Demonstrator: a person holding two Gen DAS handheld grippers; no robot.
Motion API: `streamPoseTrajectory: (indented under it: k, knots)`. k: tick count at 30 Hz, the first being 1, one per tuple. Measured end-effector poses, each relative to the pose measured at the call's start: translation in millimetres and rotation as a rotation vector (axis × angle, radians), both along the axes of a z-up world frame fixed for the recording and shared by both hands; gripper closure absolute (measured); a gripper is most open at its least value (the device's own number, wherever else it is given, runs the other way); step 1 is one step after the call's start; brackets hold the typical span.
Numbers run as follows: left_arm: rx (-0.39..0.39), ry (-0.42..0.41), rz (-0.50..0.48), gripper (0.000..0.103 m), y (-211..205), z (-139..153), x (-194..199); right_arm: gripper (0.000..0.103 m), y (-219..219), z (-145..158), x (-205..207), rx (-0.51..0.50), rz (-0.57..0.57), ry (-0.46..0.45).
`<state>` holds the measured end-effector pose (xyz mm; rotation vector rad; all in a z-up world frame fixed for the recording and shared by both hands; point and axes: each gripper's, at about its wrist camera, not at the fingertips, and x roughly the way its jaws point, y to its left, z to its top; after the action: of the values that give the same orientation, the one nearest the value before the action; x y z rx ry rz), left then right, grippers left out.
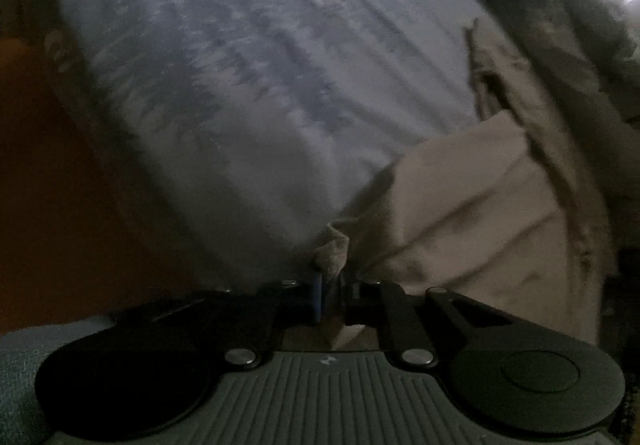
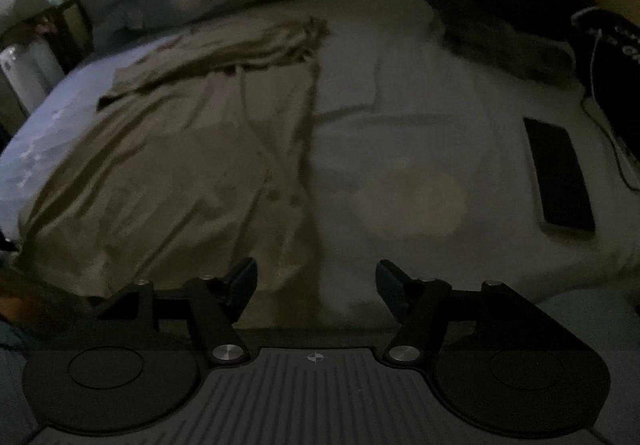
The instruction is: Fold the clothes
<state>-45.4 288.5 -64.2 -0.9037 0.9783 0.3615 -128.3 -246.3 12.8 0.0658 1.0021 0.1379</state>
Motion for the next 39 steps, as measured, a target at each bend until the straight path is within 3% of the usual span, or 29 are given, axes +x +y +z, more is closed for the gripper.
streamPoseTrajectory:
  k: [4, 8, 13, 17, 19, 22, 23, 27, 39]
  knots:
    - [-0.012, -0.073, -0.037, 0.094, -2, 16, -1, 0.034, -4, -22, 10, -0.001, 0.052, 0.109]
    - [-0.042, -0.111, -0.064, 0.094, -2, 22, 0, 0.034, 0, -33, 22, -0.002, 0.105, 0.123]
    - [-0.088, -0.159, -0.048, 0.095, 5, 22, -4, 0.034, -1, -56, 35, 0.108, 0.087, 0.171]
    - [-0.105, -0.2, -0.032, 0.095, 6, 24, -4, 0.036, 8, -70, 42, 0.132, 0.085, 0.178]
    - [-0.114, -0.218, -0.032, 0.095, 5, 24, -1, 0.048, 16, -72, 42, 0.108, 0.1, 0.172]
    - [-0.131, -0.245, -0.018, 0.095, 5, 26, -2, 0.085, 30, -77, 40, 0.038, 0.144, 0.171]
    - [-0.138, -0.257, -0.011, 0.095, 6, 27, -4, 0.096, 33, -74, 38, 0.033, 0.161, 0.163]
    - [-0.139, -0.316, 0.011, 0.095, 9, 35, -12, 0.097, 31, -52, 30, 0.076, 0.161, 0.119]
    - [-0.199, -0.436, 0.032, 0.095, 0, 65, -50, 0.097, -2, 57, 17, 0.199, 0.18, -0.052]
